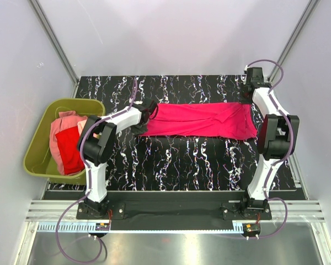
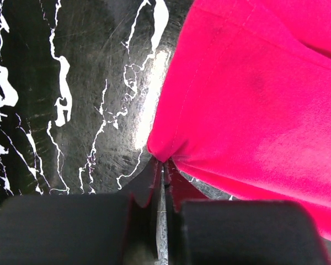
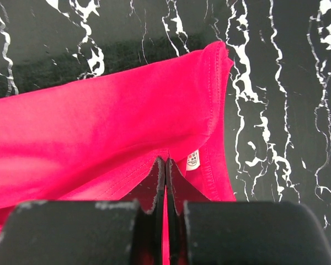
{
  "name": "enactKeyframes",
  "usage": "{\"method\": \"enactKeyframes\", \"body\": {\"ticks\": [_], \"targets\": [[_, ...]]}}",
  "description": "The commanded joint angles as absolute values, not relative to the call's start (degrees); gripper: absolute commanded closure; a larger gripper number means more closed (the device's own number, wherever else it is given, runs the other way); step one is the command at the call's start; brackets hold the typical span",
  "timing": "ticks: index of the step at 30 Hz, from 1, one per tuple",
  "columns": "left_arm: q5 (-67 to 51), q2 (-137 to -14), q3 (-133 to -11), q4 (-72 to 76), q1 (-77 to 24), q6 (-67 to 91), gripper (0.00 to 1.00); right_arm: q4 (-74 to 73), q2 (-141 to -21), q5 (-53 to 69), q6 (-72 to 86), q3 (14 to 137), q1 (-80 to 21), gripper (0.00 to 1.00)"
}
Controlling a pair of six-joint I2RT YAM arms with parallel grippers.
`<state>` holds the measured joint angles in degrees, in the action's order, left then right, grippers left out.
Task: Fold and stack the t-shirts
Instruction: Fold the tshirt
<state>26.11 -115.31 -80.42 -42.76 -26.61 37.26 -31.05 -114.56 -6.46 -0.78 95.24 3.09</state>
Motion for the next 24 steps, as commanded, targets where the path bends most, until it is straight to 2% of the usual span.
{"method": "enactKeyframes", "body": {"ticks": [1, 7, 11, 12, 13, 14, 15, 20, 23, 24], "targets": [[28.30, -115.93, -82.26, -44.64, -26.63, 37.00, 0.92, -28.83, -116.63, -6.42, -2.81, 97.64, 2.90, 0.98], [28.74, -116.10, -82.53, -45.79, -26.63, 37.88, 0.75, -27.69, -118.39, -4.75, -3.78, 98.44, 2.90, 0.95], [27.95, -115.58, -82.88, -46.14, -26.98, 38.50, 0.69, -27.16, -117.78, -3.17, -4.83, 100.01, 2.90, 0.86], [27.51, -115.14, -82.97, -46.06, -27.07, 38.58, 0.68, -27.68, -117.51, -2.73, -5.18, 100.54, 2.90, 0.83], [27.51, -114.88, -83.06, -46.32, -27.24, 38.67, 0.67, -28.38, -117.51, -2.29, -5.27, 102.03, 2.90, 0.65], [27.68, -114.70, -83.32, -46.58, -27.68, 38.76, 0.64, -30.65, -117.51, -2.20, -5.19, 102.82, 2.90, 0.58], [27.86, -114.00, -83.58, -46.76, -27.86, 38.85, 0.62, -31.89, -117.16, -2.55, -3.36, 103.53, 2.90, 0.55], [25.59, -110.31, -85.08, -46.24, -28.39, 37.18, 0.57, -48.20, -114.88, -7.65, 7.71, 108.45, 4.04, 0.52], [20.24, -108.90, -87.70, -43.77, -28.39, 34.72, 0.53, -54.30, -112.86, -4.06, 14.90, 104.96, 9.19, 0.50], [18.47, -109.24, -88.58, -43.07, -28.48, 33.67, 0.53, -54.40, -111.37, 1.61, 17.29, 103.03, 11.40, 0.50]]}}
